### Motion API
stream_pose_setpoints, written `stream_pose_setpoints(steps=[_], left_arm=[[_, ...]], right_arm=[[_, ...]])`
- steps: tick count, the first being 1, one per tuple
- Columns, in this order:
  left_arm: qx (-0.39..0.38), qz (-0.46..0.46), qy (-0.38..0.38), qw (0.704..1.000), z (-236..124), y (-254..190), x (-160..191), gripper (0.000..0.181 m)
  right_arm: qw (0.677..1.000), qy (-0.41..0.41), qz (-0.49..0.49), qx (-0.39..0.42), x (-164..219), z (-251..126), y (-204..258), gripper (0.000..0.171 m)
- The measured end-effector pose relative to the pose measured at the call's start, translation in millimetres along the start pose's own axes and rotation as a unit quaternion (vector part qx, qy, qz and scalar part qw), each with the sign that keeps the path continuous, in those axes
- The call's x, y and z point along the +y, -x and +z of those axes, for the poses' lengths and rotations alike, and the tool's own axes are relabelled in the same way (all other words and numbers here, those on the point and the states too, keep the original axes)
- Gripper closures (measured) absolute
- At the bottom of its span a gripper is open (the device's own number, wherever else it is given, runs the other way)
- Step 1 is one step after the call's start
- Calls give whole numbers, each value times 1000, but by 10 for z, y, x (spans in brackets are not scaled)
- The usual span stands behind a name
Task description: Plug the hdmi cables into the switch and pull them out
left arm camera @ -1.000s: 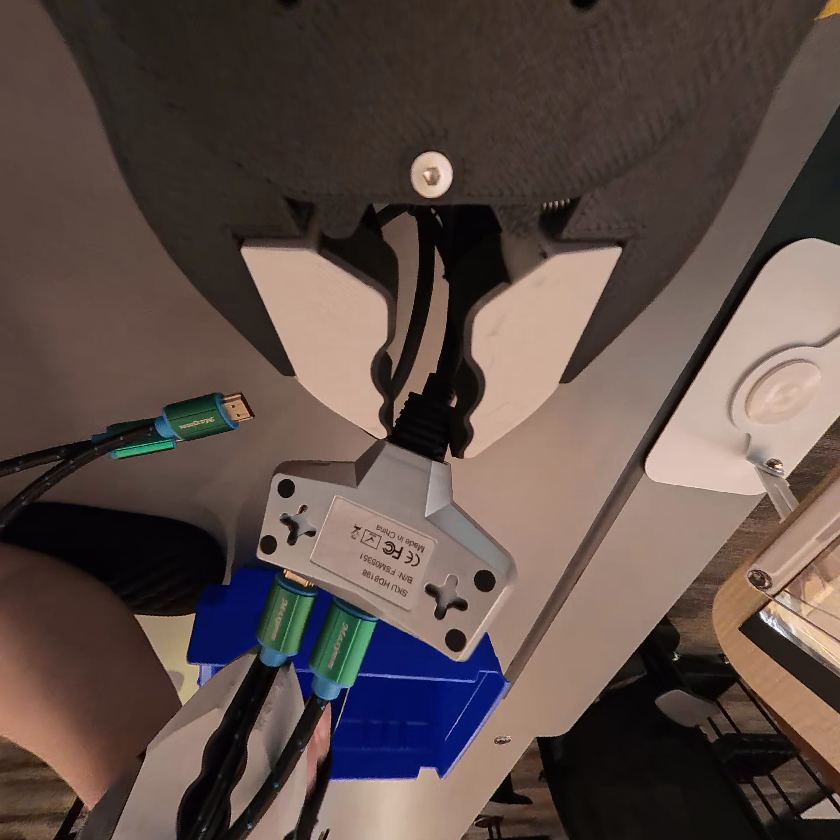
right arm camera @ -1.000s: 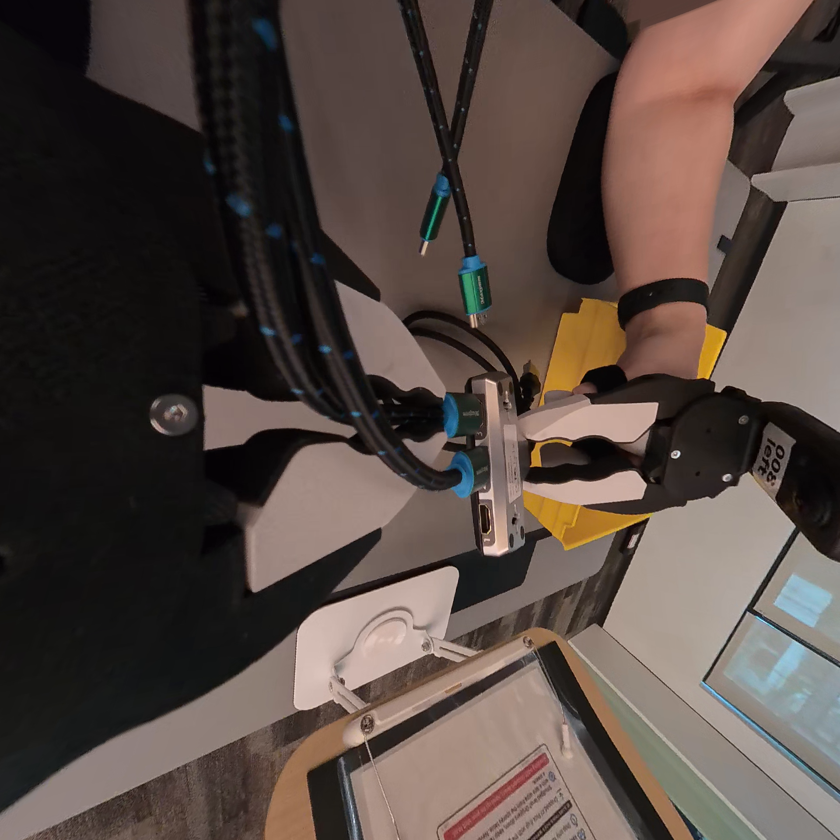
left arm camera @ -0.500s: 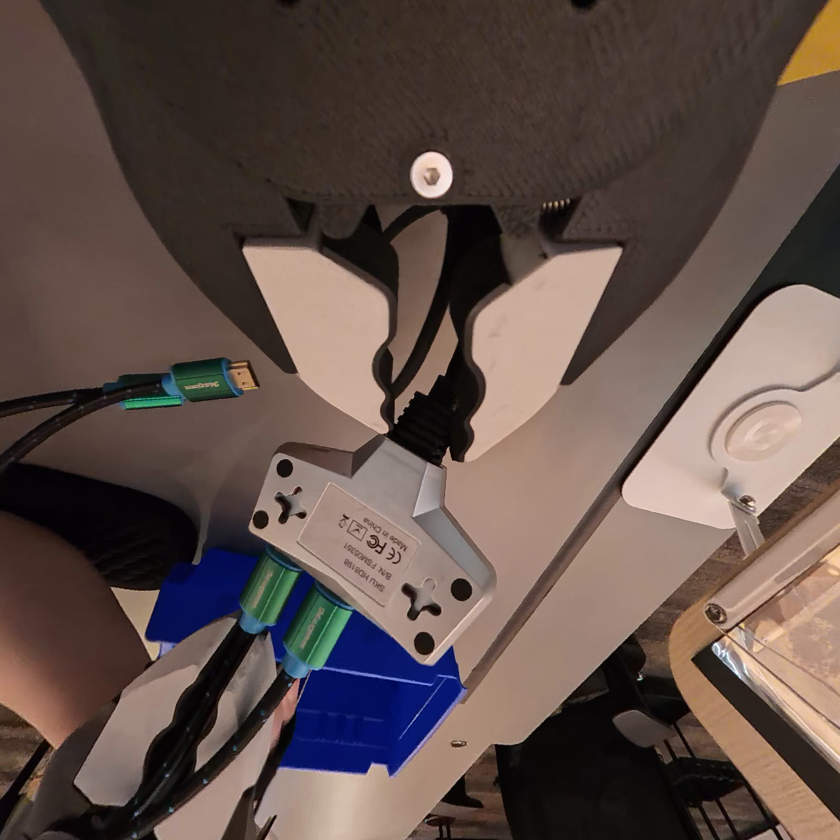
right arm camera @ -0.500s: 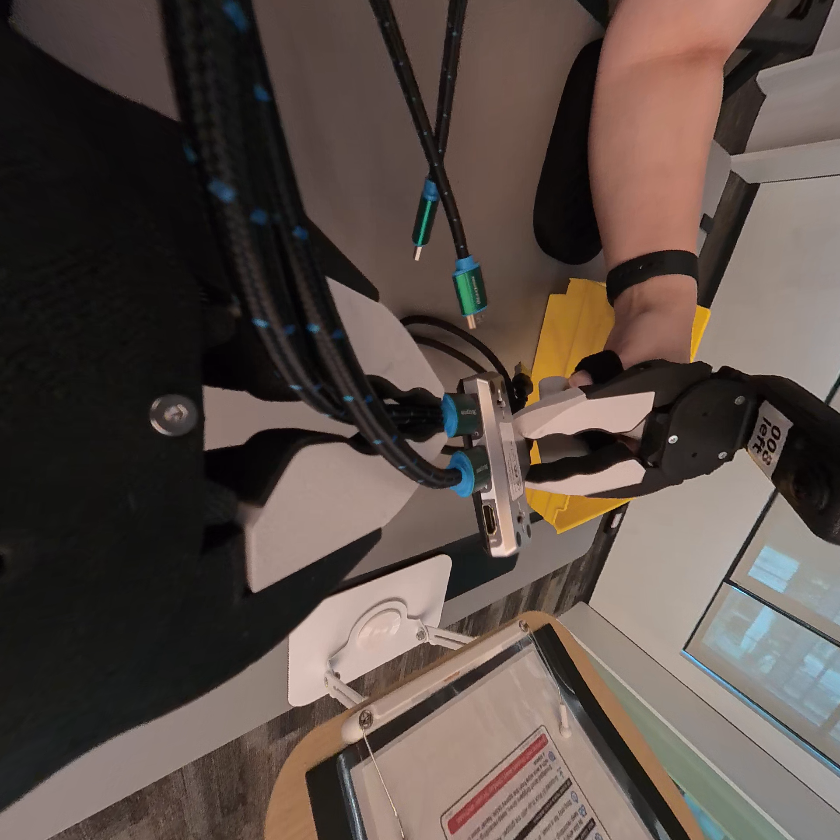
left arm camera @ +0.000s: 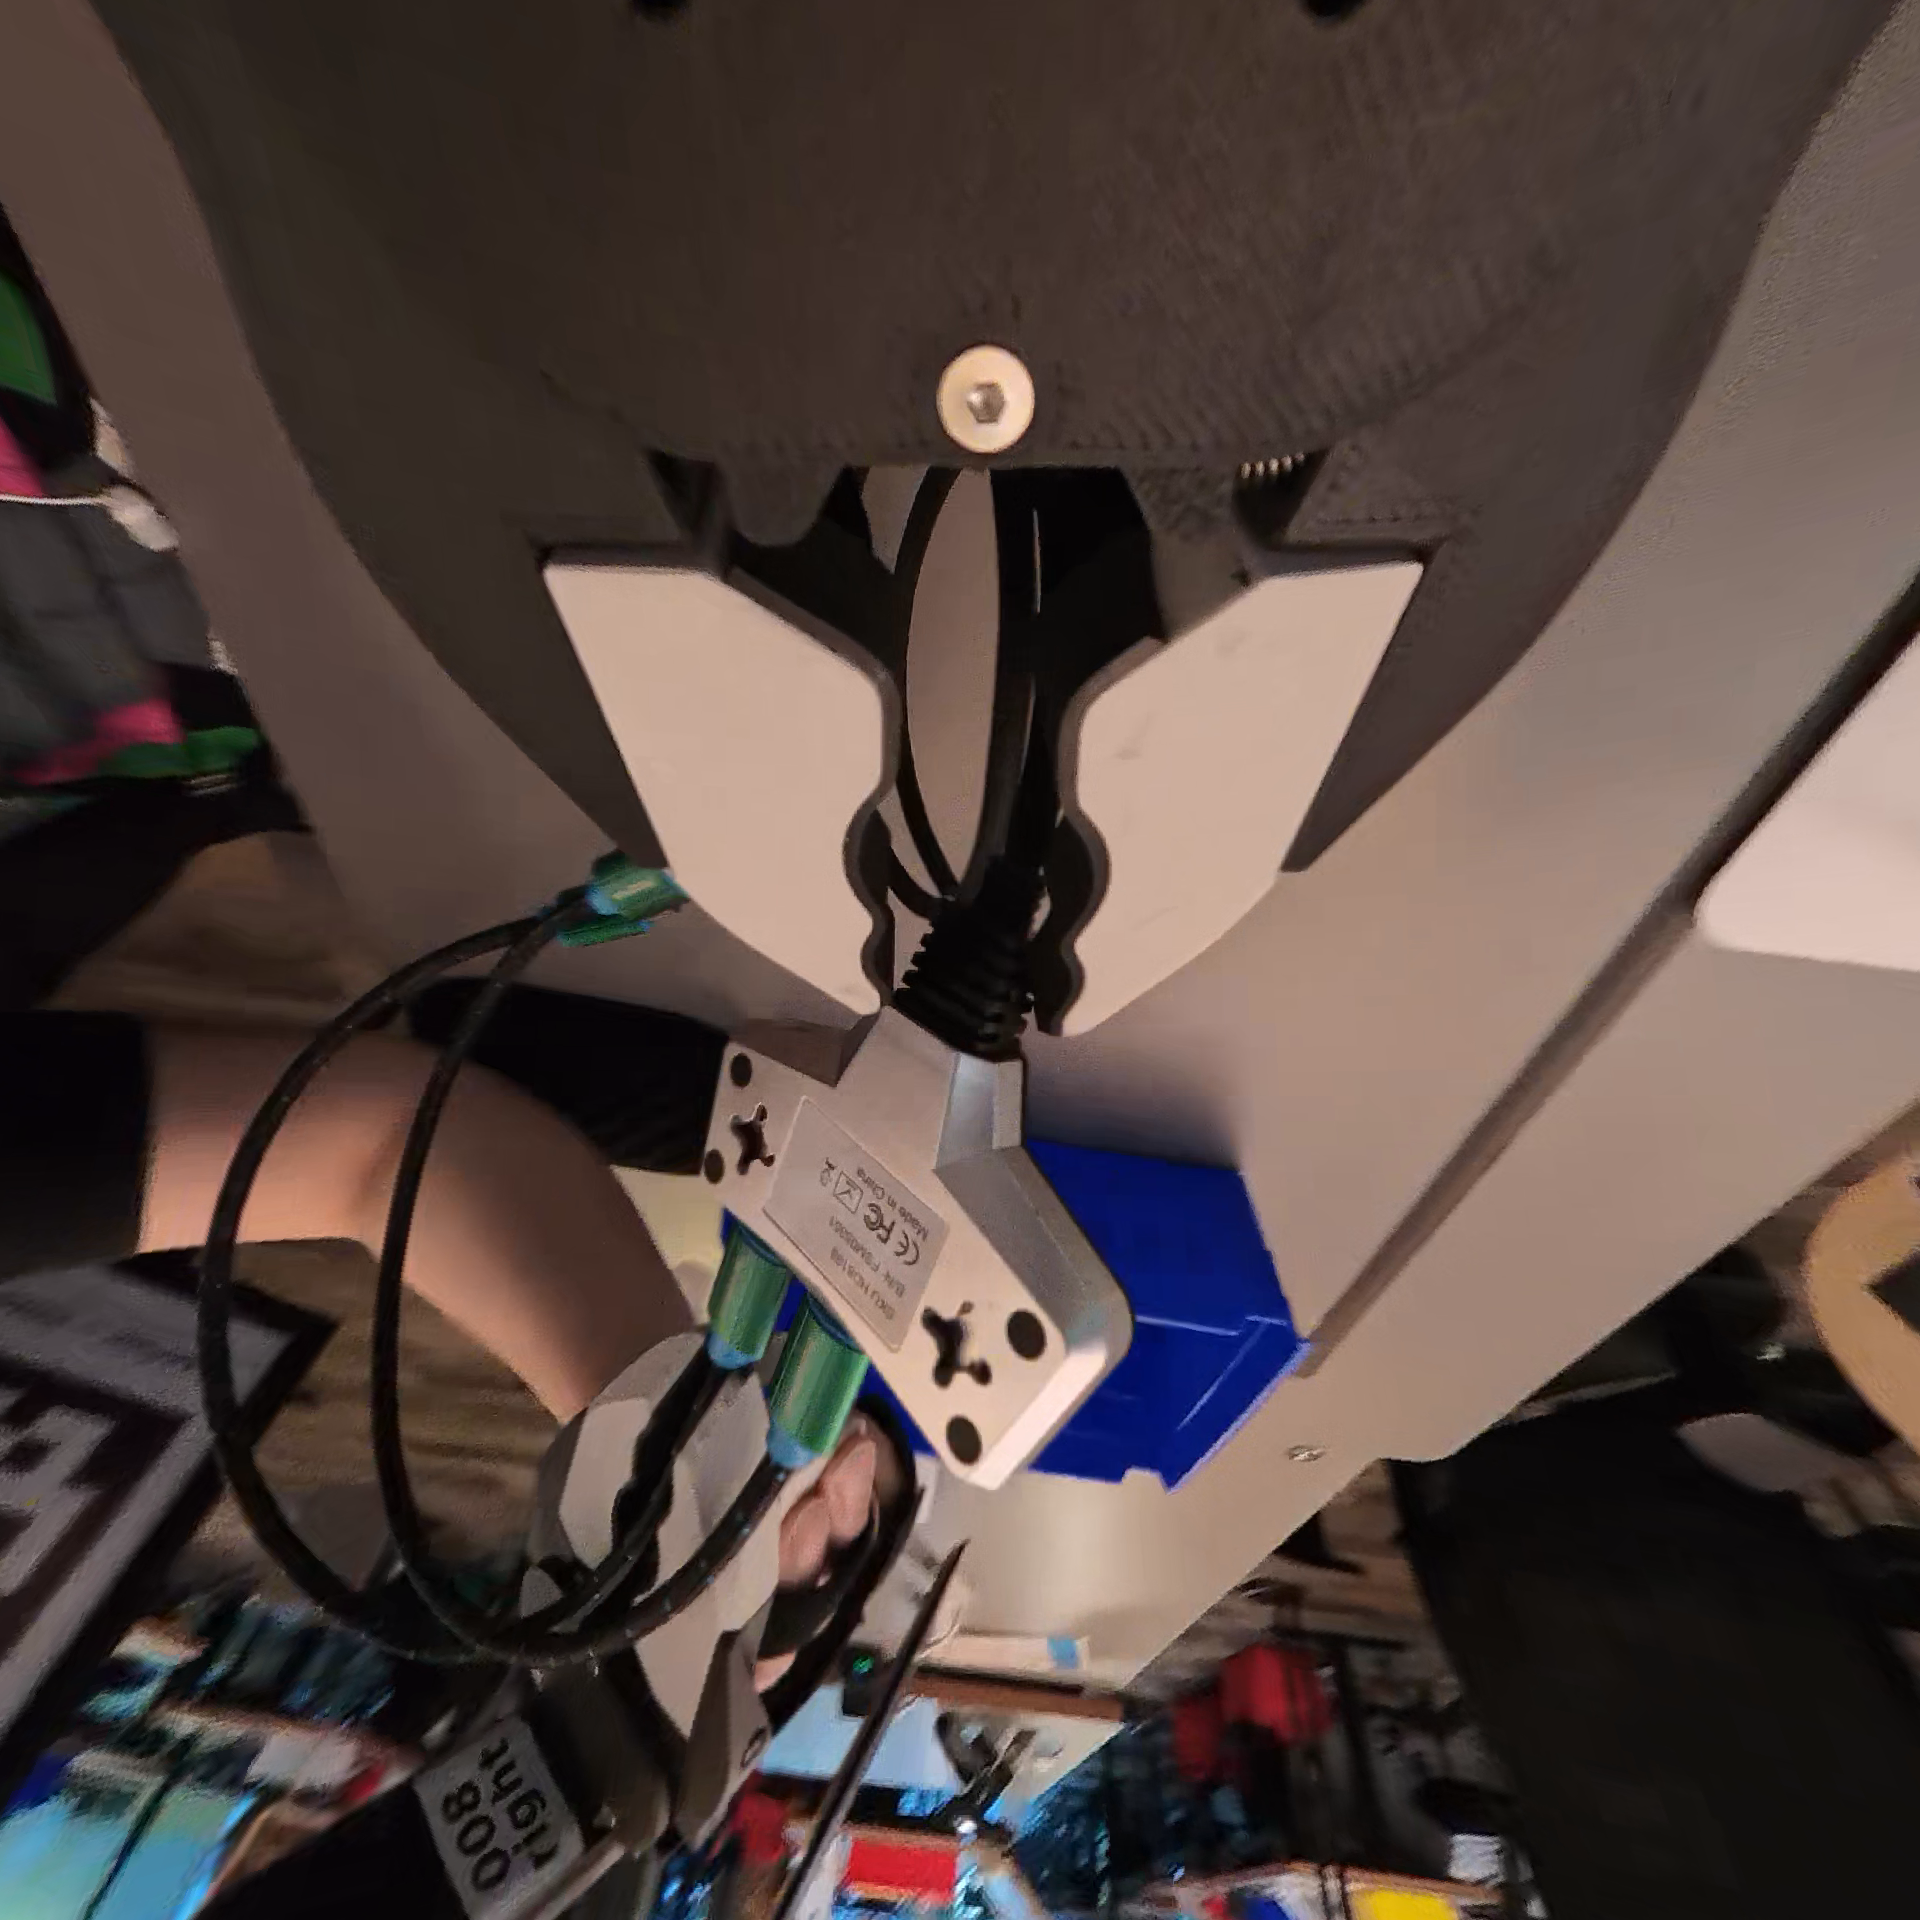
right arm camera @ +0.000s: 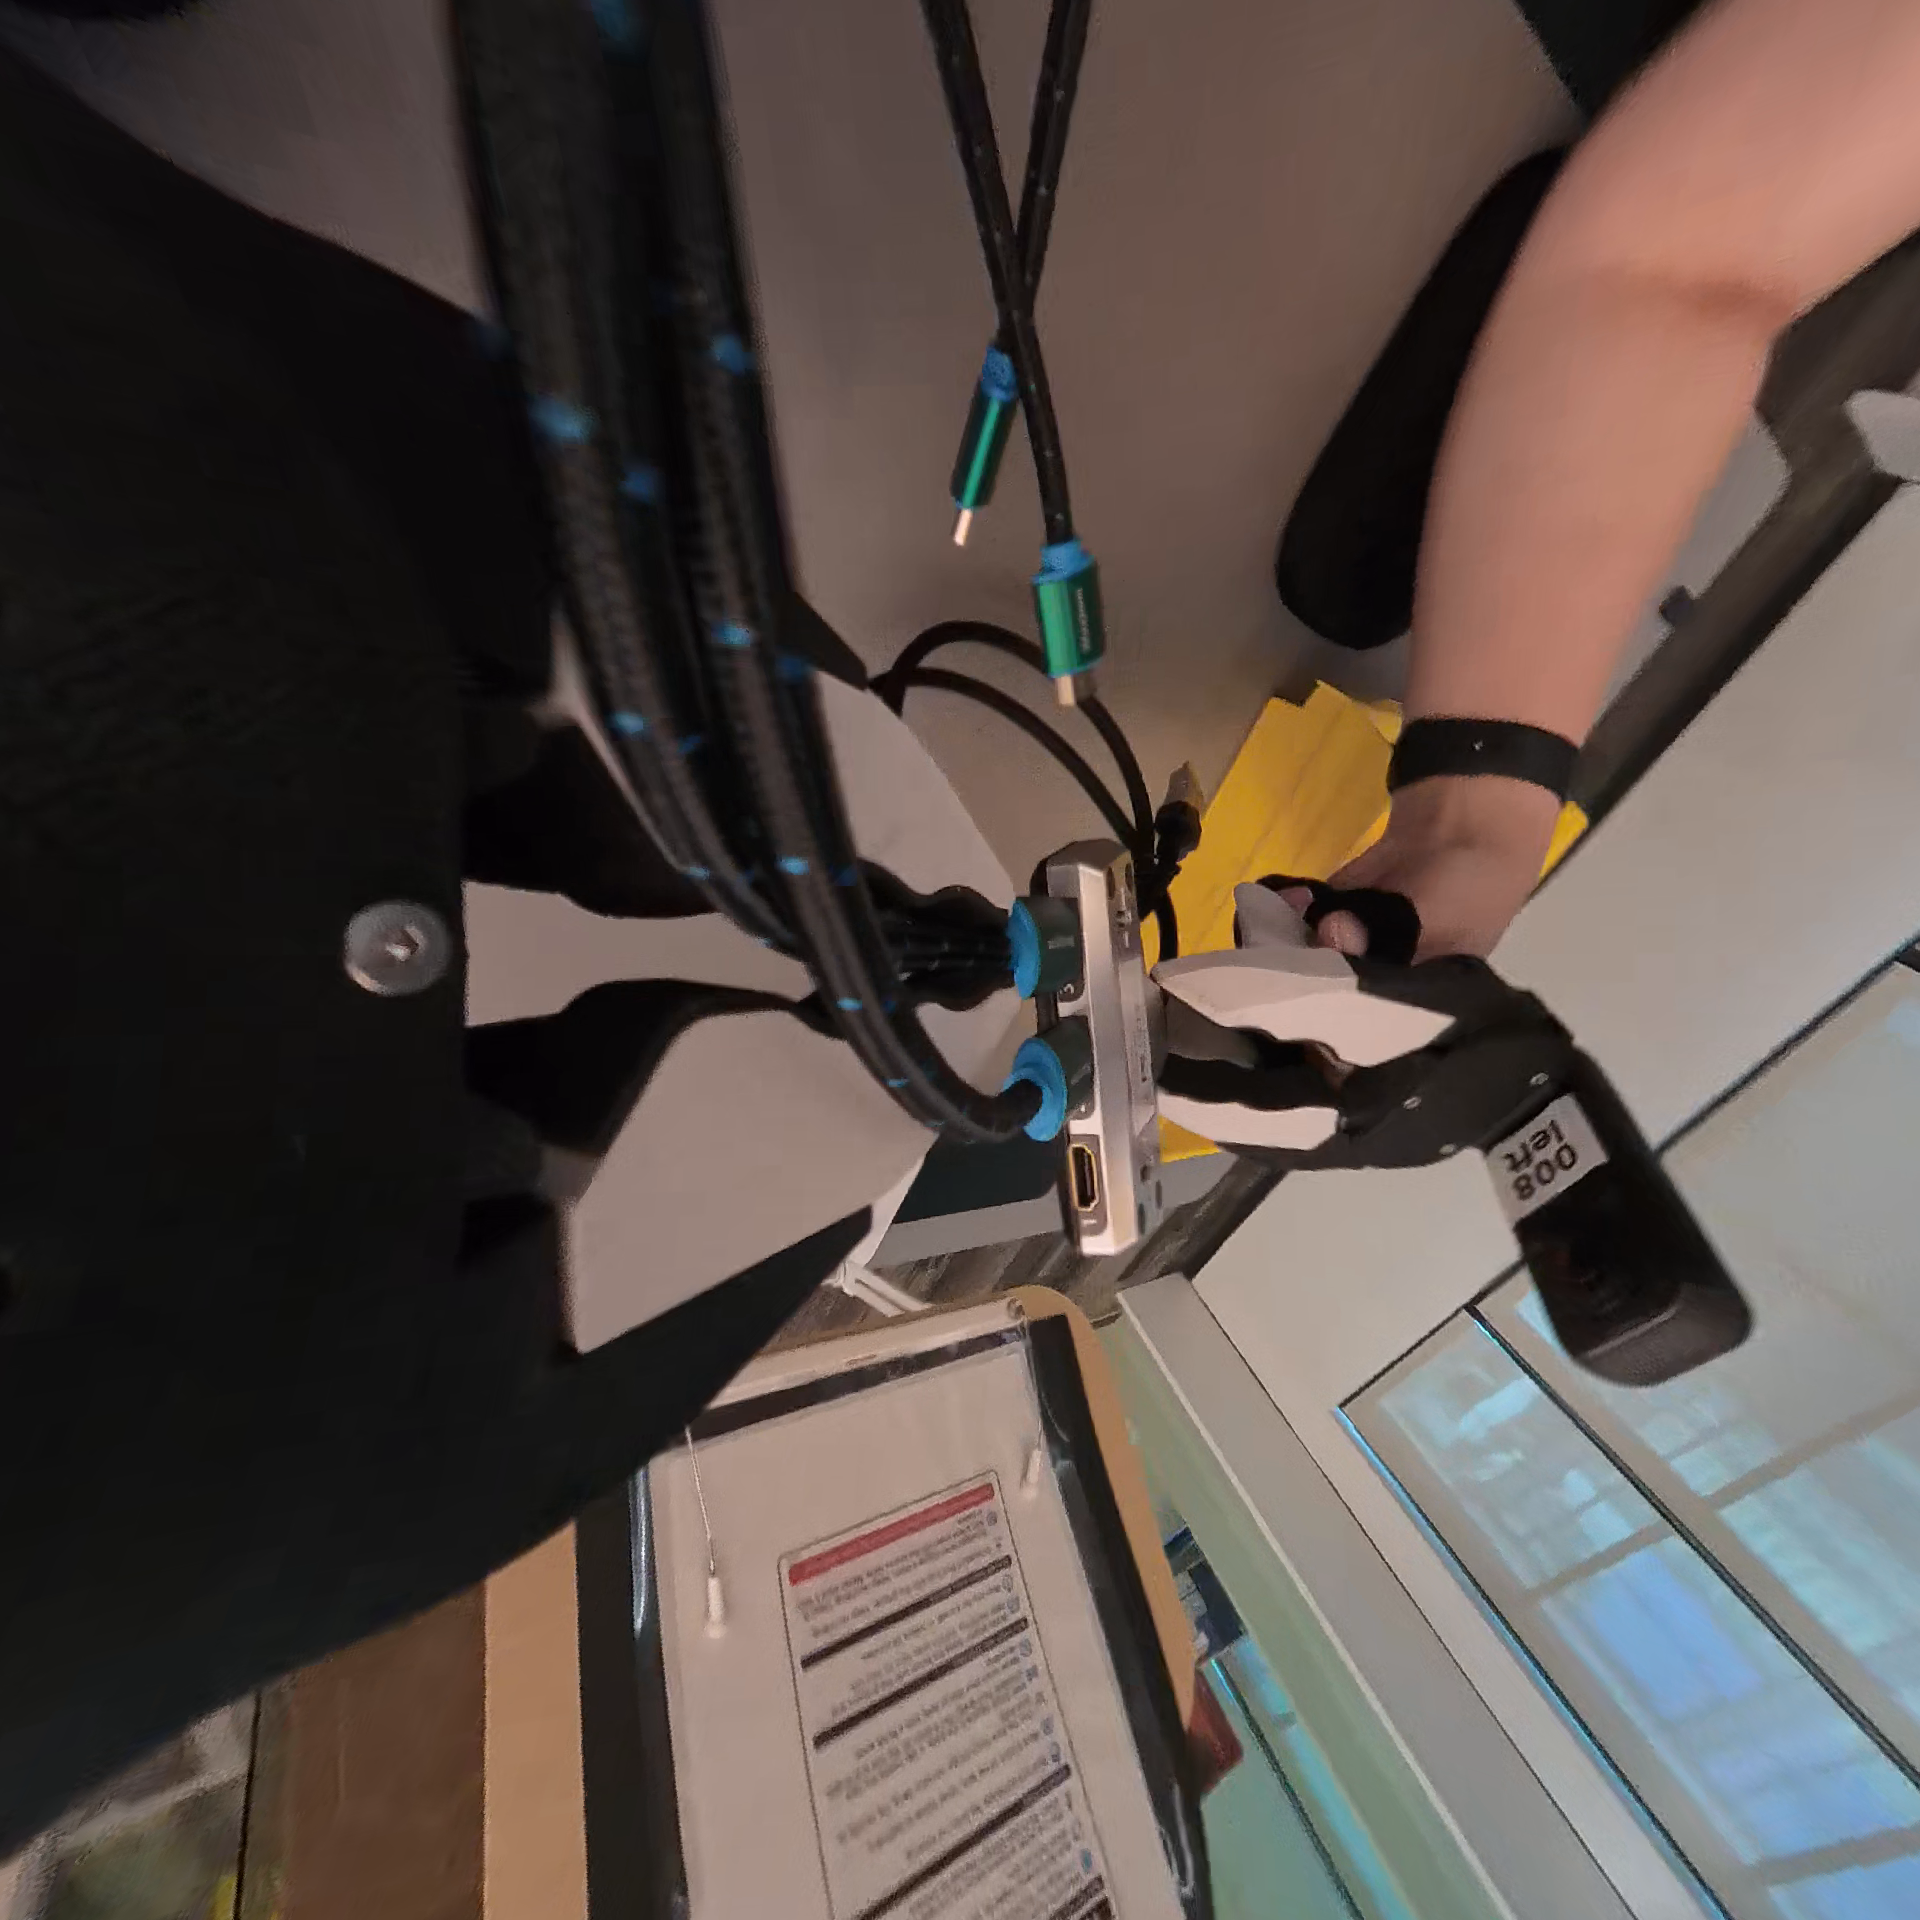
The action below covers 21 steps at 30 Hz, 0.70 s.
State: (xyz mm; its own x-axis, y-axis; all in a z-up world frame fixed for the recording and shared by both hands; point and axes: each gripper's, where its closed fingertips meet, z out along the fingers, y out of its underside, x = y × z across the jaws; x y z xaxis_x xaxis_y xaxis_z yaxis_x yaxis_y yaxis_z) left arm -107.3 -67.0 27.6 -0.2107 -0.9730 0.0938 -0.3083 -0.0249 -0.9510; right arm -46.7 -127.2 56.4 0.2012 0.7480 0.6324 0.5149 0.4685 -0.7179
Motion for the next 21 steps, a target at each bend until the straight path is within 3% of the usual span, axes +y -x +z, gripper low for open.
stream_pose_setpoints(steps=[2, 4, 6, 13, 16, 21], left_arm=[[17, -21, -2, 1000, 61, -5, 72, 148], [90, -63, -27, 994, 109, -154, 34, 114], [191, -107, -86, 972, 77, -394, -164, 111], [87, -7, -15, 996, 399, -266, 134, 129], [104, -4, -20, 994, 469, -317, 142, 136], [169, -25, -39, 984, 564, -459, 197, 129]], right_arm=[[1000, 7, -26, -10, -80, -18, 71, 163], [999, 14, -43, -26, -143, -9, 146, 164], [996, 44, -63, -34, -112, 46, 198, 164], [996, 24, -46, -65, -39, 95, 260, 164], [995, -25, -33, -88, -143, 63, 311, 164], [991, -56, -15, -120, -211, 31, 386, 163]])
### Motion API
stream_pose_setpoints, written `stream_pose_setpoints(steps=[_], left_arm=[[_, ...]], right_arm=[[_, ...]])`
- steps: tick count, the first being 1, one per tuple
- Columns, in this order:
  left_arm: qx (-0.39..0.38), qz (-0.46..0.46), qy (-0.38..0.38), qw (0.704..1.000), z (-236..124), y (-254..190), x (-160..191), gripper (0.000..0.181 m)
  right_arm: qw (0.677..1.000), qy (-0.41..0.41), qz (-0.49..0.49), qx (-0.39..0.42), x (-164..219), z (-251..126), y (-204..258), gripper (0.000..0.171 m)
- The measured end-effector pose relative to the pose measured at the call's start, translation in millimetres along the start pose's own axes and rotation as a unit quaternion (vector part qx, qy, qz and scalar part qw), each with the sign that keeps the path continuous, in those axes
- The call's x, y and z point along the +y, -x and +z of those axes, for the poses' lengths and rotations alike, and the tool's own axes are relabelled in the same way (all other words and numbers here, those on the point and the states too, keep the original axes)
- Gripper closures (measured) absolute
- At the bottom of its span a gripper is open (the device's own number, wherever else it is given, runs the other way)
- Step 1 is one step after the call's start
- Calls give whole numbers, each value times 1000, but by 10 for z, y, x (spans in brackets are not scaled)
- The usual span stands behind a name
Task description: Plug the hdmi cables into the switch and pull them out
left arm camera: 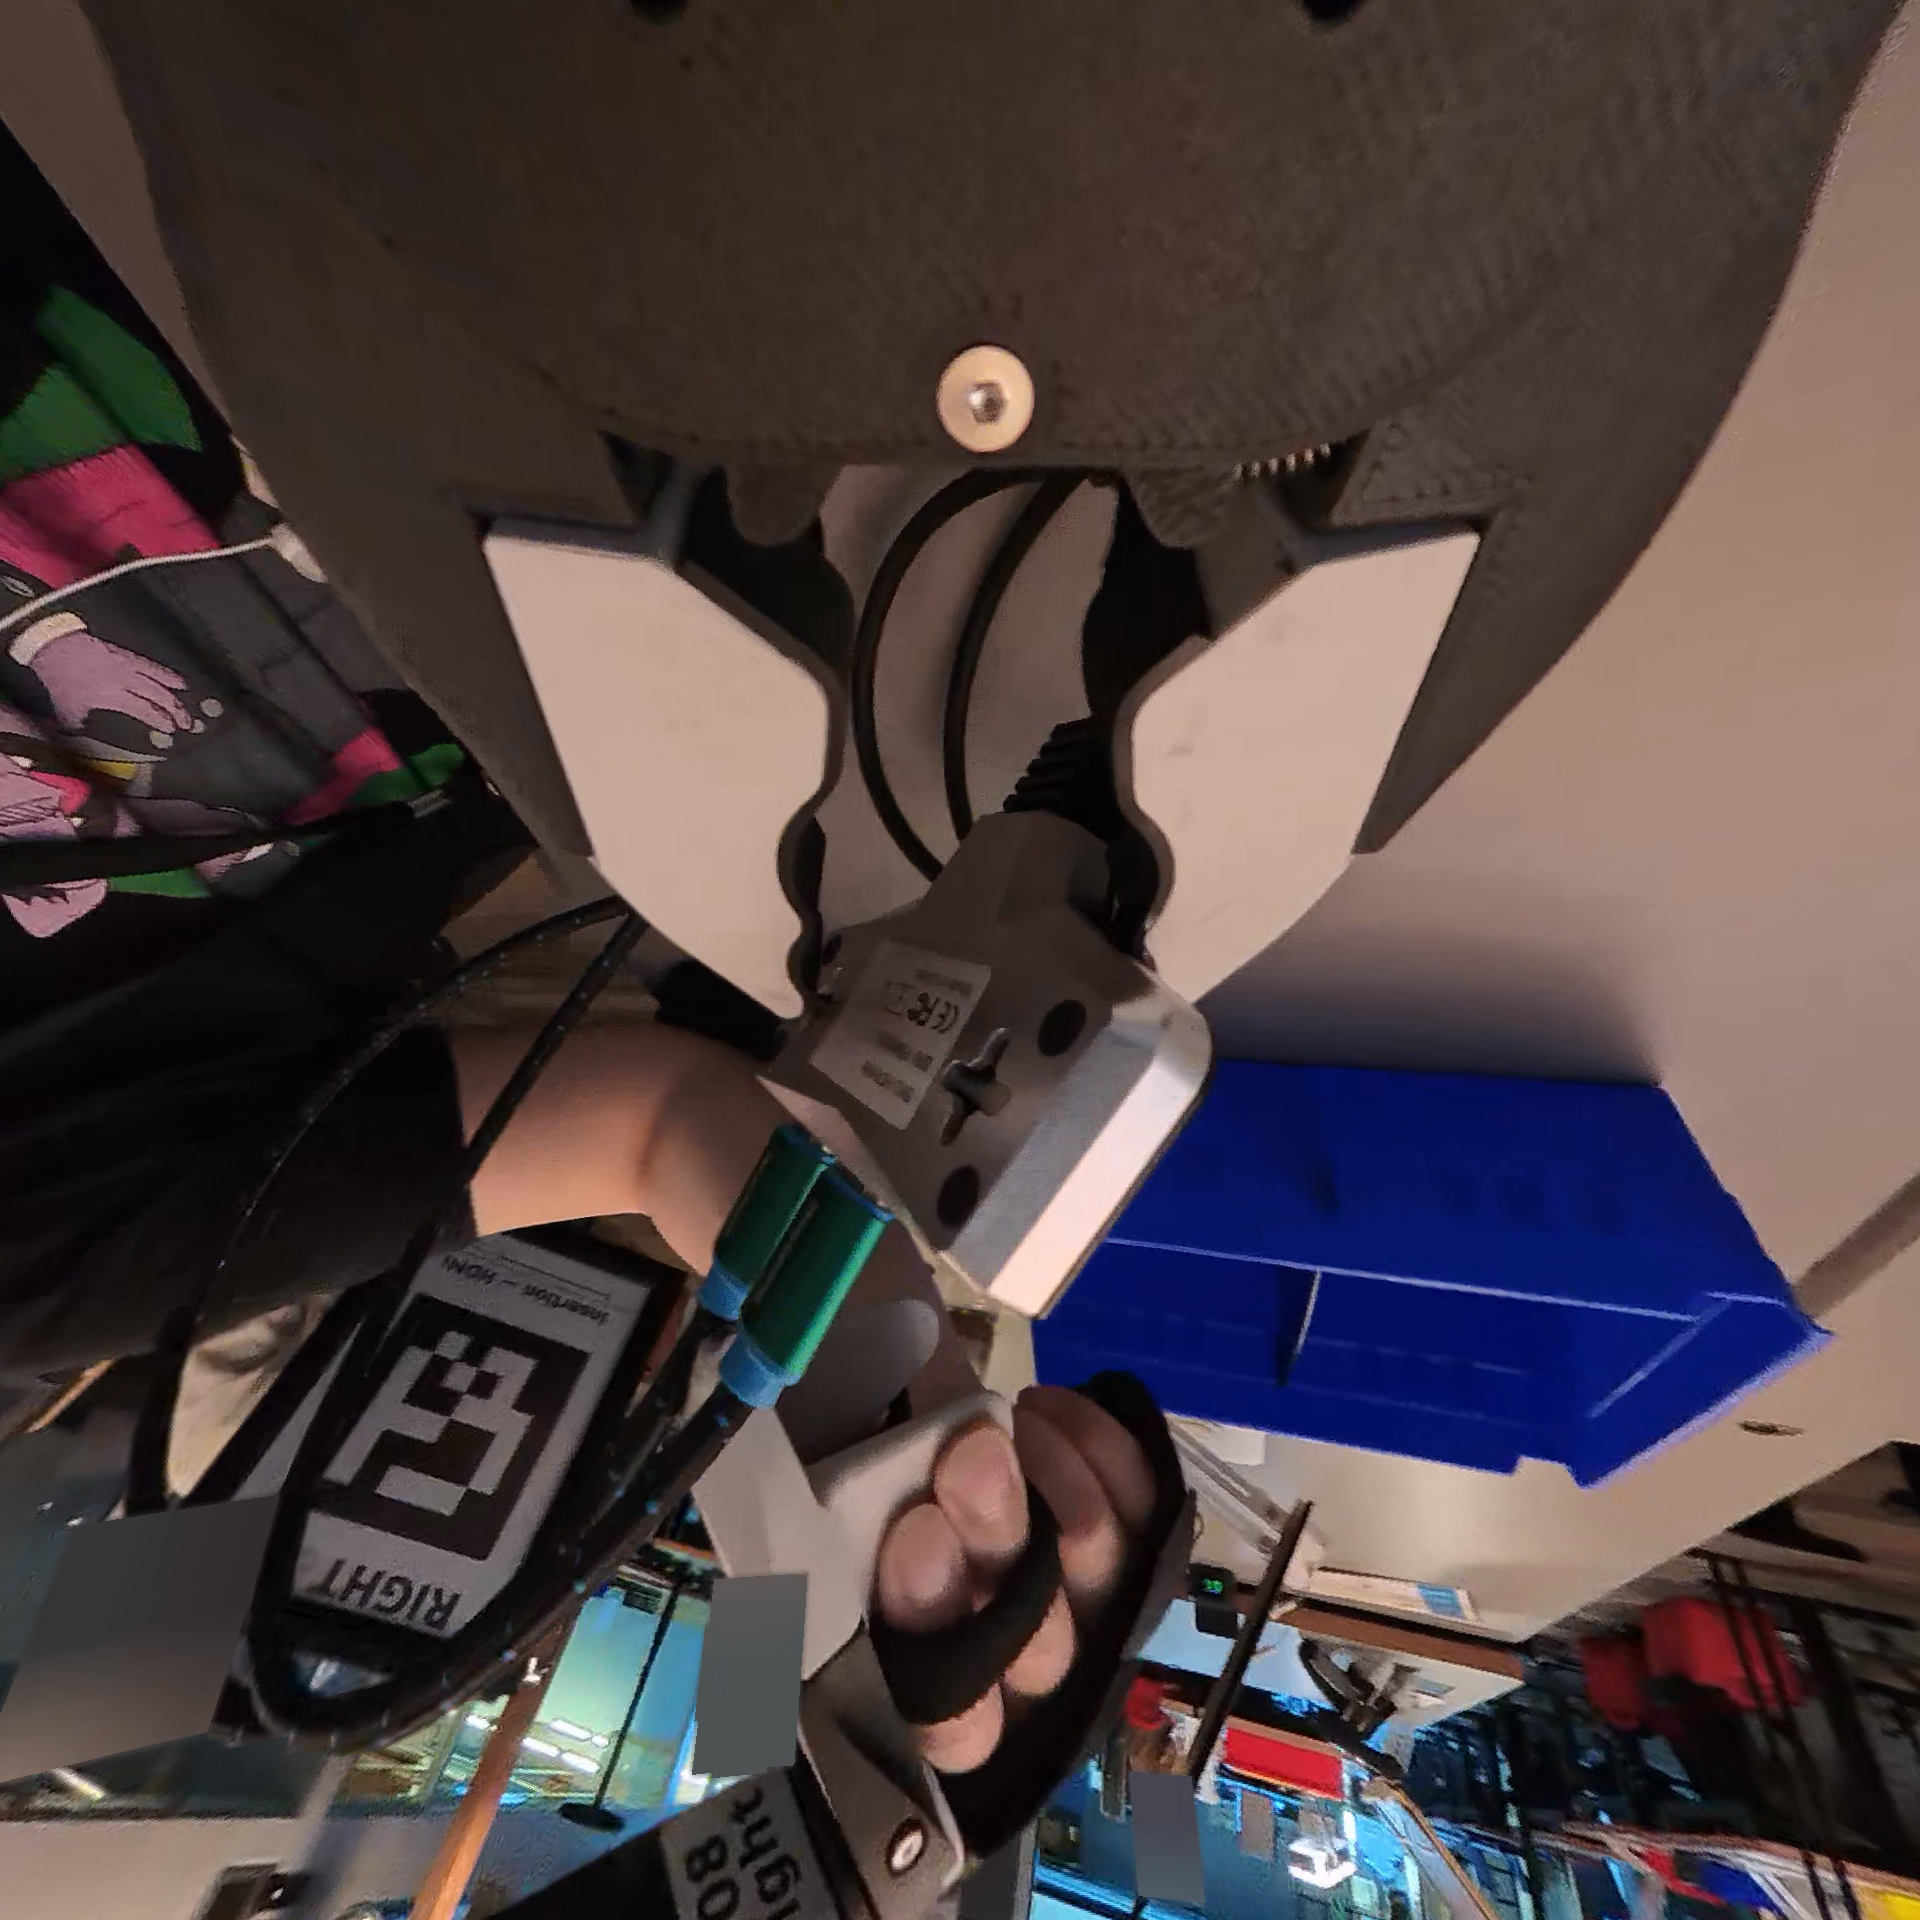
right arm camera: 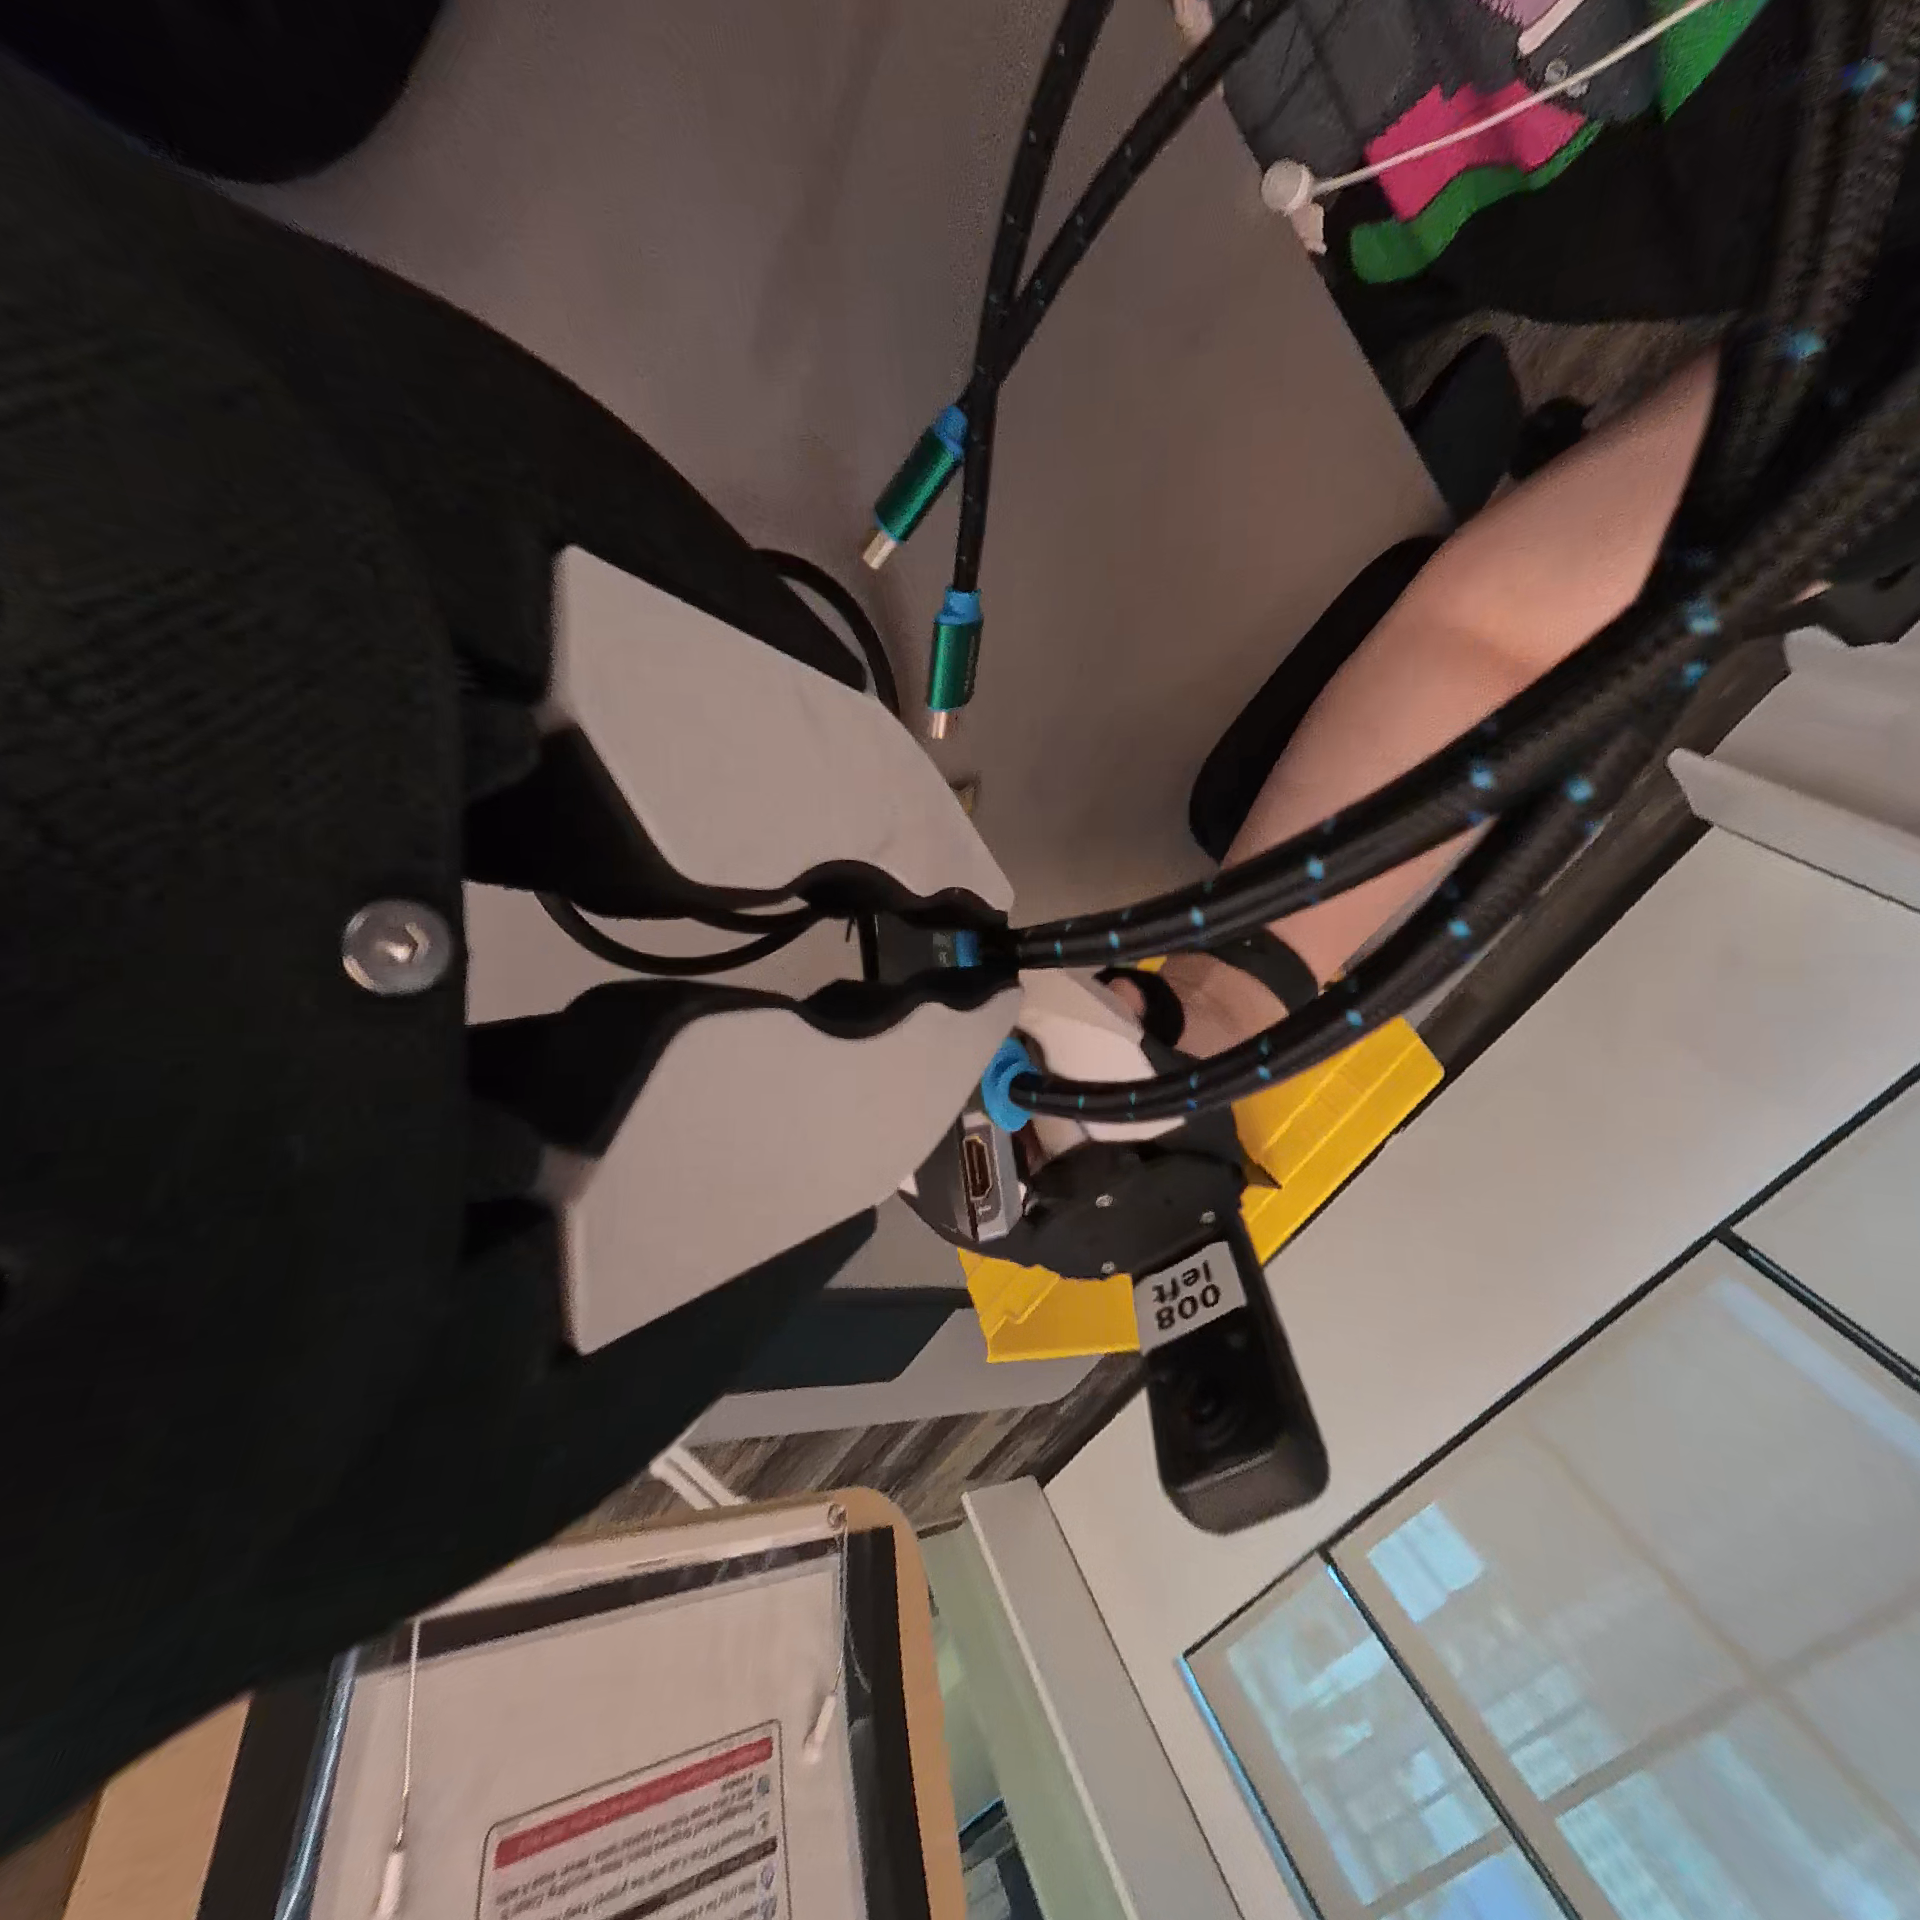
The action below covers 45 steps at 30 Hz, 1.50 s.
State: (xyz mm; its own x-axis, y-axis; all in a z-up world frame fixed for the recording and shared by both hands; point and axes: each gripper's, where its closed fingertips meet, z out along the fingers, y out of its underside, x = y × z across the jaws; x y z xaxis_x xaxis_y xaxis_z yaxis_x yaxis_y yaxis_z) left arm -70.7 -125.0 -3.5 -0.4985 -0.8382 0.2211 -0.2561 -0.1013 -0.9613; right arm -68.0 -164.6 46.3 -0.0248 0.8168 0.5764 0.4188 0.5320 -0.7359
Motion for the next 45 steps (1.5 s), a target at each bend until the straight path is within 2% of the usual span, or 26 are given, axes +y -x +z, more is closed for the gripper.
stream_pose_setpoints(steps=[4, 6, 9, 11, 13, 17, 19, 23, 28, 32, 37, 41, 45], left_arm=[[25, 21, -18, 999, -64, -60, -68, 148], [-8, 30, -41, 999, -143, -9, -202, 154], [-66, 49, -81, 993, -286, 46, -449, 160], [-90, 63, -89, 990, -362, 40, -549, 160], [-100, 64, -84, 989, -396, 28, -581, 160], [-98, 45, -75, 991, -378, 6, -609, 159], [-104, 40, -77, 991, -366, 12, -628, 159], [-106, 27, -67, 992, -392, -8, -653, 159], [-105, -15, -63, 992, -399, -25, -683, 159], [-128, -7, -70, 989, -432, 35, -689, 159], [-116, -24, -24, 993, -323, 66, -540, 159], [-115, -40, -28, 992, -324, 62, -574, 159], [-111, -64, -18, 992, -315, 59, -548, 159]], right_arm=[[999, -12, 31, 23, 2, -126, -88, 164], [994, -11, 60, 86, 90, -249, -300, 162], [968, -57, 193, 148, 199, -365, -624, 156], [947, -117, 279, 110, 142, -341, -653, 151], [934, -137, 320, 80, 119, -276, -641, 144], [935, -85, 336, 76, 216, -75, -612, 142], [933, -71, 346, 65, 209, -23, -586, 160], [934, -62, 348, 62, 211, -33, -568, 160], [923, -93, 371, 45, 179, -62, -592, 162], [893, -137, 425, 49, 197, -41, -704, 162], [890, -119, 439, 24, 296, 89, -630, 161], [867, -171, 467, 19, 213, 27, -714, 159], [884, -129, 448, 26, 254, 47, -662, 160]])
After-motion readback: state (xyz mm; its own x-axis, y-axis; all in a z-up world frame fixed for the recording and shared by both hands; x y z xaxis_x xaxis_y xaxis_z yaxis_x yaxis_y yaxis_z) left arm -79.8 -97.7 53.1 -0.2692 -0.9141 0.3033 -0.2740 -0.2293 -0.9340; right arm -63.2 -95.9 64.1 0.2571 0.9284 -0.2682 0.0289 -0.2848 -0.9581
